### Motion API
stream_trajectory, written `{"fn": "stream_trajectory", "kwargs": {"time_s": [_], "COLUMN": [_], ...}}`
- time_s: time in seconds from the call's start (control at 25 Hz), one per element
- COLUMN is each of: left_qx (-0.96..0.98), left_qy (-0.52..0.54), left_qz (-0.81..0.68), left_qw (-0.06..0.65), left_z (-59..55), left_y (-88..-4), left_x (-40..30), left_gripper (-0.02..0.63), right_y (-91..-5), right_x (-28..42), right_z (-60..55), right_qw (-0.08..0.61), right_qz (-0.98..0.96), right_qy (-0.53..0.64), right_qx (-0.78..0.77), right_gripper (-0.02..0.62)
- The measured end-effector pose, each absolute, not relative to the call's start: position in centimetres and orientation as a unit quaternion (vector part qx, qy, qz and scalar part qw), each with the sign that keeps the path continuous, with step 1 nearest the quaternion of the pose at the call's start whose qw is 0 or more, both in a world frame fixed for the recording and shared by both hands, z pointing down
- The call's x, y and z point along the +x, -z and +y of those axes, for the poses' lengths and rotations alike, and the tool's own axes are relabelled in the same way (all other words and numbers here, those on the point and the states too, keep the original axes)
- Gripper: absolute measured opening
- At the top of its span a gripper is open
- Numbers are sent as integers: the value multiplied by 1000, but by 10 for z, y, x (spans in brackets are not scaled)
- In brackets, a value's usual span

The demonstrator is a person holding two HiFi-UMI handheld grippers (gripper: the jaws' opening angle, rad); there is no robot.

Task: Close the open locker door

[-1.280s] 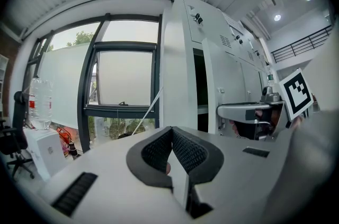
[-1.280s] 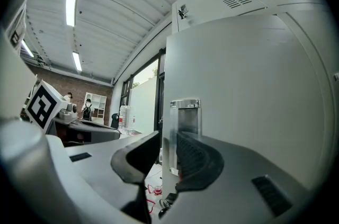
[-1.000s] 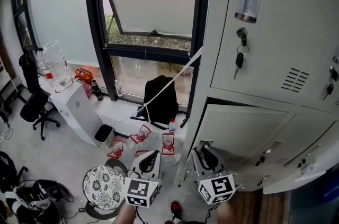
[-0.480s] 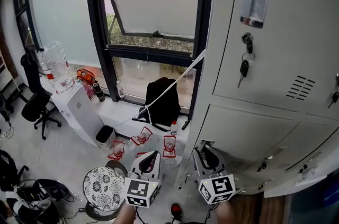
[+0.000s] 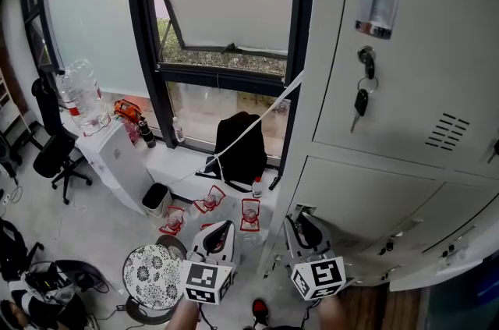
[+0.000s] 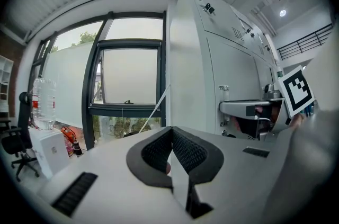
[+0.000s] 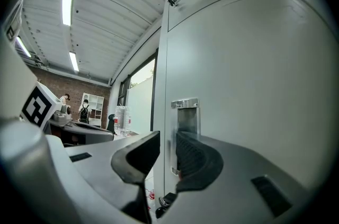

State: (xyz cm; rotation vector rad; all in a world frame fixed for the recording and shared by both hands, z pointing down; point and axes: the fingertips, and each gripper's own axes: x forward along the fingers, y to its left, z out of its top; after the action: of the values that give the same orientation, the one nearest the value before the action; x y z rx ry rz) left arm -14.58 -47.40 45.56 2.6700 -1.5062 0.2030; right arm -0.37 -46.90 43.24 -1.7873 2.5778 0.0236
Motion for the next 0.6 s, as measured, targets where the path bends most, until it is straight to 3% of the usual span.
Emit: {"fn": "stream_trajectory", "kwargs": {"time_s": [0.6], "left_qx": [866], "left_qy": [-66], "left_qz": [-495], "left_qw": [33], "left_z": [-467], "left_y": [-452], "left_x": [-144], "left_gripper": [21], "right_y": [-433], "right_x": [-8], "right_z": [-464], "right_qw": [-9], "right_qz": [831], "right_qy": [-4], "right_qx": [-556], "right_gripper": [106]}}
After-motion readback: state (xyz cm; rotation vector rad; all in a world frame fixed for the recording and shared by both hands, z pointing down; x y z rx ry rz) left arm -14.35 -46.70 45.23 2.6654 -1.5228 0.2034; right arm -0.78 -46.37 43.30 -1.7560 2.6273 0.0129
